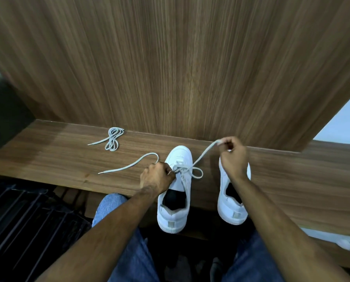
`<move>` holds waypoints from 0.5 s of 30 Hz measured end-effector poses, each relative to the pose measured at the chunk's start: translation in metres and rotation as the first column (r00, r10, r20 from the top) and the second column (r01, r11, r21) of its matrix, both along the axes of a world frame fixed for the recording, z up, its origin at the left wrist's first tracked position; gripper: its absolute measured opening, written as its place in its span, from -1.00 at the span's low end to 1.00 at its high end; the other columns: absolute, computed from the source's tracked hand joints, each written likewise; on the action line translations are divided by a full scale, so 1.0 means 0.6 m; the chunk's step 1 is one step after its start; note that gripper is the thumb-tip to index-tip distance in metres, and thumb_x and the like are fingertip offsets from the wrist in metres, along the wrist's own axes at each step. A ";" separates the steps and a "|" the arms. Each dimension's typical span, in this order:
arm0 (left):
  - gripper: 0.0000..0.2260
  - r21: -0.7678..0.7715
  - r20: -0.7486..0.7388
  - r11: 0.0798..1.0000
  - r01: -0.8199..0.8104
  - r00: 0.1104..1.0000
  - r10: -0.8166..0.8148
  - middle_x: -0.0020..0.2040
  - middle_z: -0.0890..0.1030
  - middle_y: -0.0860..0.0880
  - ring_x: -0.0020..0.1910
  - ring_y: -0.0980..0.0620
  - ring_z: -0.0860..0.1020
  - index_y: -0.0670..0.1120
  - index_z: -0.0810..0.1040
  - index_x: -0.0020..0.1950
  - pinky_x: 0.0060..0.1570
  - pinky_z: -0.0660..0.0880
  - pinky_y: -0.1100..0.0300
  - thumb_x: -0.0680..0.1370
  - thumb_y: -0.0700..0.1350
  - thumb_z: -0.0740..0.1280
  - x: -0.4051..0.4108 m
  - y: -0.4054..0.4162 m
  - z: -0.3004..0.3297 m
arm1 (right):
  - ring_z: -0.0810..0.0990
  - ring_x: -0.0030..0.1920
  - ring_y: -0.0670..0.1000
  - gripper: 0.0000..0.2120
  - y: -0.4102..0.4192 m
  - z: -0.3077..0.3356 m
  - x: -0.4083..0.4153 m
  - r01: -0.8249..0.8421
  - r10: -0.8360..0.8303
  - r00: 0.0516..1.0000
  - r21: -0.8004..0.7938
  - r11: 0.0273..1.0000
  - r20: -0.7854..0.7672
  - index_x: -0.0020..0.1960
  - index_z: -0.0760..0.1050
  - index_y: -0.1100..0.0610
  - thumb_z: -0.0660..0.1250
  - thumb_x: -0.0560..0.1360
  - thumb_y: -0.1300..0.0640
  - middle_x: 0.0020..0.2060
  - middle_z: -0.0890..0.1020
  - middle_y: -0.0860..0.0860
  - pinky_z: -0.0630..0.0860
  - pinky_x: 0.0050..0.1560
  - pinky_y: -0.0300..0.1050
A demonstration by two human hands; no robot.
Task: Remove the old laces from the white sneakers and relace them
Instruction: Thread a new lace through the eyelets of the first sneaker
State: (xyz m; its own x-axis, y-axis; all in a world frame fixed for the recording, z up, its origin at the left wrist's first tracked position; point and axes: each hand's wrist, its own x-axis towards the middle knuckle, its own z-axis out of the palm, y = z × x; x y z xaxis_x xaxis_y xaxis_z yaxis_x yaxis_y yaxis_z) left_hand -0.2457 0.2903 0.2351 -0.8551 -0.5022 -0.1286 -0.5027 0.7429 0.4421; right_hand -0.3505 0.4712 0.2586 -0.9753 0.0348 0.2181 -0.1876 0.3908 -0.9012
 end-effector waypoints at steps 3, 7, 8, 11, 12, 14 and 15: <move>-0.80 0.000 0.006 1.000 0.004 1.000 -0.004 0.04 0.64 -0.07 0.09 -0.13 0.56 0.09 0.63 -0.02 0.00 0.44 0.11 0.48 0.16 0.33 -0.001 0.002 0.000 | 0.51 0.13 0.11 -0.71 -0.002 -0.042 0.020 -0.144 0.179 0.984 0.505 0.851 -0.022 0.18 0.51 0.05 0.36 0.46 0.14 0.10 0.55 0.04 0.48 0.05 0.02; -0.81 -0.008 0.007 1.000 -0.008 1.000 0.008 0.05 0.64 -0.08 0.10 -0.15 0.56 0.10 0.63 -0.03 0.00 0.44 0.12 0.48 0.15 0.33 0.000 0.004 0.003 | 0.50 0.12 0.14 -0.72 -0.031 -0.077 0.062 -0.266 0.440 0.894 0.688 0.676 -0.087 0.13 0.57 0.01 0.31 0.44 0.14 0.08 0.53 0.02 0.45 0.05 0.06; -0.80 -0.007 0.007 1.000 -0.010 1.000 0.010 0.05 0.64 -0.08 0.09 -0.15 0.56 0.10 0.63 -0.02 0.01 0.45 0.11 0.47 0.15 0.33 0.000 0.005 0.003 | 0.51 0.10 0.13 -0.72 -0.039 -0.084 0.068 -0.273 0.468 0.879 0.711 0.648 -0.089 0.12 0.57 0.00 0.30 0.42 0.12 0.07 0.54 0.00 0.46 0.04 0.06; -0.80 -0.004 0.011 1.000 -0.011 1.000 0.011 0.06 0.64 -0.10 0.10 -0.17 0.56 0.10 0.63 -0.01 0.04 0.46 0.10 0.47 0.14 0.32 0.000 0.006 0.003 | 0.54 0.00 0.11 -0.68 -0.055 -0.091 0.078 -0.238 0.481 0.868 0.746 0.622 -0.125 0.11 0.56 -0.01 0.38 0.37 0.15 -0.02 0.56 -0.01 0.49 -0.08 -0.01; -0.80 -0.005 0.012 1.000 -0.010 1.000 0.010 0.06 0.64 -0.10 0.10 -0.17 0.56 0.10 0.63 -0.01 0.04 0.46 0.10 0.48 0.14 0.32 0.000 0.005 0.003 | 0.56 -0.03 0.10 -0.71 -0.058 -0.092 0.076 -0.205 0.470 0.869 0.756 0.622 -0.151 0.05 0.58 -0.01 0.41 0.34 0.15 -0.07 0.56 -0.02 0.50 -0.12 -0.03; -0.80 -0.009 0.011 1.000 -0.006 1.000 0.006 0.06 0.64 -0.10 0.10 -0.17 0.56 0.09 0.63 -0.01 0.03 0.45 0.10 0.48 0.13 0.32 0.000 0.005 0.003 | 0.57 -0.07 0.09 -0.82 -0.060 -0.092 0.070 -0.131 0.443 0.877 0.795 0.592 -0.186 -0.09 0.60 0.00 0.47 0.31 0.10 -0.12 0.55 -0.03 0.50 -0.16 -0.05; -0.80 -0.012 0.009 1.000 -0.004 1.000 0.005 0.05 0.64 -0.10 0.09 -0.17 0.56 0.08 0.63 -0.01 0.02 0.45 0.10 0.48 0.13 0.31 0.000 0.005 0.002 | 0.57 -0.07 0.09 -0.84 -0.060 -0.090 0.066 -0.106 0.449 0.872 0.819 0.564 -0.196 -0.13 0.61 0.01 0.49 0.31 0.07 -0.13 0.55 -0.02 0.49 -0.15 -0.05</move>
State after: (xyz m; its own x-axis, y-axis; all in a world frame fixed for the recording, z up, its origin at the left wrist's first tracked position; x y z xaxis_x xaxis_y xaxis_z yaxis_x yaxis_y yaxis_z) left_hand -0.2457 0.2931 0.2365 -0.8517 -0.5076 -0.1301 -0.5099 0.7456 0.4290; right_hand -0.3109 0.4353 0.2044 -0.7494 -0.5698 0.3372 -0.6363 0.7606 -0.1289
